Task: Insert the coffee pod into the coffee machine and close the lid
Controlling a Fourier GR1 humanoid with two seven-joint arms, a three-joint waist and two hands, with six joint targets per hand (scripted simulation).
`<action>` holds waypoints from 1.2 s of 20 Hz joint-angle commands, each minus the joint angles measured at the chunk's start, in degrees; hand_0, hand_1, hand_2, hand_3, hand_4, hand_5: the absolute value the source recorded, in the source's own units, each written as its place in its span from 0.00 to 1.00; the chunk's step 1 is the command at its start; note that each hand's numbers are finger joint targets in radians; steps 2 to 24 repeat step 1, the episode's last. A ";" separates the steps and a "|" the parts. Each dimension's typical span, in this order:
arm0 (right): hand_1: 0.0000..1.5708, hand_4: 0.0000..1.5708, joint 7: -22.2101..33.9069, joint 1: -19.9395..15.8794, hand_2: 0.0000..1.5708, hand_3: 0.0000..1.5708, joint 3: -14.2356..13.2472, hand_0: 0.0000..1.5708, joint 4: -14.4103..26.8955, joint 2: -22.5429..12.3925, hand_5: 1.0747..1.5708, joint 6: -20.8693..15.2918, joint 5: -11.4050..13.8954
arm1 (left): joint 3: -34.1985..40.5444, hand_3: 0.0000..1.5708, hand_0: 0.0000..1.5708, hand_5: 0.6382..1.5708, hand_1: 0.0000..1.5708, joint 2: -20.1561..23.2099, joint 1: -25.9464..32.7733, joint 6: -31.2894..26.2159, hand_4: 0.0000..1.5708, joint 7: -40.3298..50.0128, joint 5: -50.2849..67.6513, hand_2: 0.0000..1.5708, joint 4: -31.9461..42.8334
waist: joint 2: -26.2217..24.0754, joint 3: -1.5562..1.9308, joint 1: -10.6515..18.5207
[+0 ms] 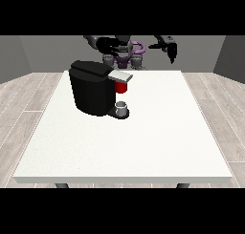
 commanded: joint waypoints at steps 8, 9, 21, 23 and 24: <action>0.00 0.10 -0.84 9.64 0.00 0.00 2.37 0.00 -3.99 0.57 1.00 0.10 -4.27 | 1.60 0.00 0.00 1.00 0.00 0.41 3.07 0.93 0.12 -0.25 0.27 0.00 2.08 | -4.09 0.01 -4.32; 0.00 0.10 -0.84 9.64 0.00 0.00 2.37 0.00 -3.99 0.57 1.00 0.10 -4.27 | 1.60 0.00 0.00 1.00 0.00 0.41 3.07 0.93 0.12 -0.25 0.27 0.00 2.08 | -4.09 0.01 -4.32; 0.00 0.10 -0.84 9.64 0.00 0.00 2.37 0.00 -3.99 0.57 1.00 0.10 -4.27 | 1.60 0.00 0.00 1.00 0.00 0.41 3.07 0.93 0.12 -0.25 0.27 0.00 2.08 | -4.09 0.01 -4.32; 0.00 0.10 -0.84 9.64 0.00 0.00 2.37 0.00 -3.99 0.57 1.00 0.10 -4.27 | 1.60 0.00 0.00 1.00 0.00 0.41 3.07 0.93 0.12 -0.25 0.27 0.00 2.08 | -4.09 0.01 -4.32; 0.00 0.10 -0.84 9.64 0.00 0.00 2.37 0.00 -3.99 0.57 1.00 0.10 -4.27 | 1.60 0.00 0.00 1.00 0.00 0.41 3.07 0.93 0.12 -0.25 0.27 0.00 2.08 | -4.09 0.01 -4.32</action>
